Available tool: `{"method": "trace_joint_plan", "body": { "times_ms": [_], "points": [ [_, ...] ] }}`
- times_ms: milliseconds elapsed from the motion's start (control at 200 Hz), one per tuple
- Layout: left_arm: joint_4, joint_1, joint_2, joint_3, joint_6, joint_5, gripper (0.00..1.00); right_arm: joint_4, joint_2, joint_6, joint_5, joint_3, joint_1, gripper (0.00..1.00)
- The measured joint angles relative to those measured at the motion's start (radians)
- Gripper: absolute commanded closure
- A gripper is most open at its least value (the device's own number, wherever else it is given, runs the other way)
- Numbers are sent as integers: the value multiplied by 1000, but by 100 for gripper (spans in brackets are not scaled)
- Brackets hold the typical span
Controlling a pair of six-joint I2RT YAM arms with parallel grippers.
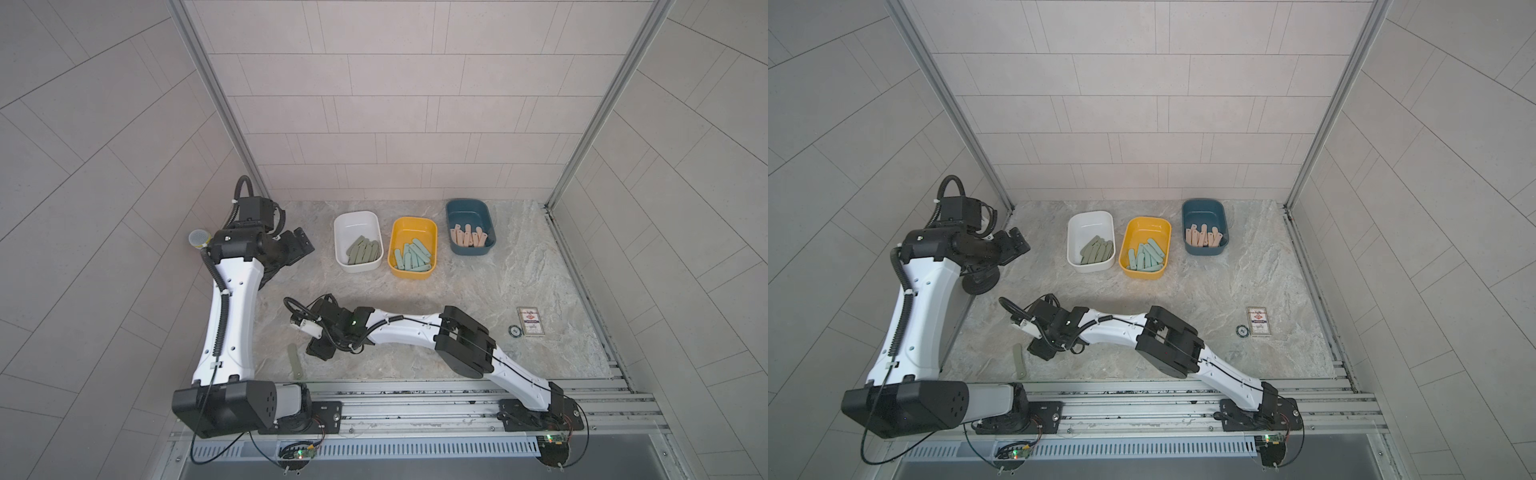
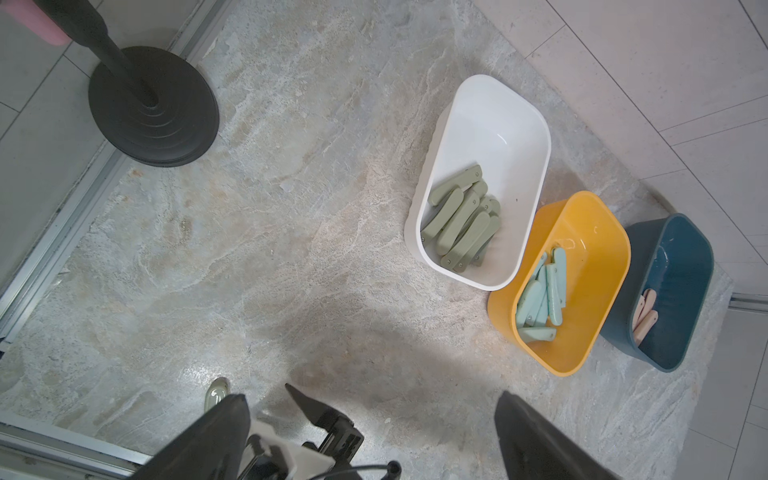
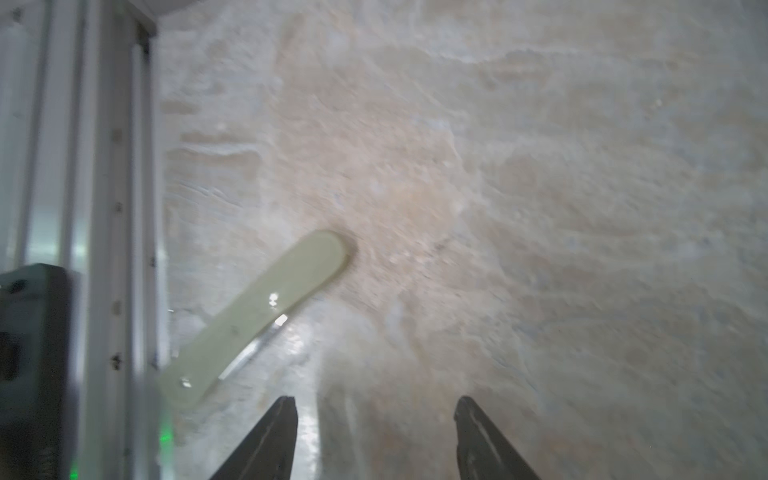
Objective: Place the fruit knives into the storage box by color
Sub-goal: Move the fruit knife to the center of the board.
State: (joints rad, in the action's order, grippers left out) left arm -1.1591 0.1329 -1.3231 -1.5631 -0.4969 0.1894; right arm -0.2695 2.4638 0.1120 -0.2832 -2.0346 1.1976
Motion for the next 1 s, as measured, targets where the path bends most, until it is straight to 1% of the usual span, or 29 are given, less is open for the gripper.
{"method": "trace_joint_plan", "body": {
  "times_ms": [45, 180, 265, 320, 450, 545, 650, 746, 871, 976, 1001],
  "points": [
    [-2, 0, 5, 0, 0, -2, 0, -3, 18, 0, -6, -54, 15, 31],
    [-2, 0, 26, 5, 0, -2, 0, -21, 127, -17, -8, -278, 54, 17],
    [-5, 0, 40, 12, 0, -3, 0, -60, 197, -32, 15, -388, 73, 13],
    [-6, 0, 45, 13, 0, -3, 0, -86, 229, -46, 39, -422, 81, 13],
    [-6, 0, 51, 13, 0, -2, 0, -132, 258, -83, 101, -422, 79, 12],
    [-6, 0, 51, 13, 0, -2, 0, -157, 257, -94, 141, -410, 68, 18],
    [-6, 0, 52, 13, 0, -2, 0, -159, 250, -101, 159, -397, 58, 22],
    [-6, 0, 53, 13, 0, 1, 0, -164, 232, -108, 184, -373, 54, 28],
    [-6, 0, 53, 13, 0, 4, 0, -171, 192, -114, 222, -313, 53, 38],
    [-7, 0, 53, 13, 0, 9, 0, -181, 154, -110, 241, -257, 50, 49],
    [-7, 0, 53, 13, 0, 9, 0, -180, 143, -112, 242, -239, 48, 54]
  ]
}}
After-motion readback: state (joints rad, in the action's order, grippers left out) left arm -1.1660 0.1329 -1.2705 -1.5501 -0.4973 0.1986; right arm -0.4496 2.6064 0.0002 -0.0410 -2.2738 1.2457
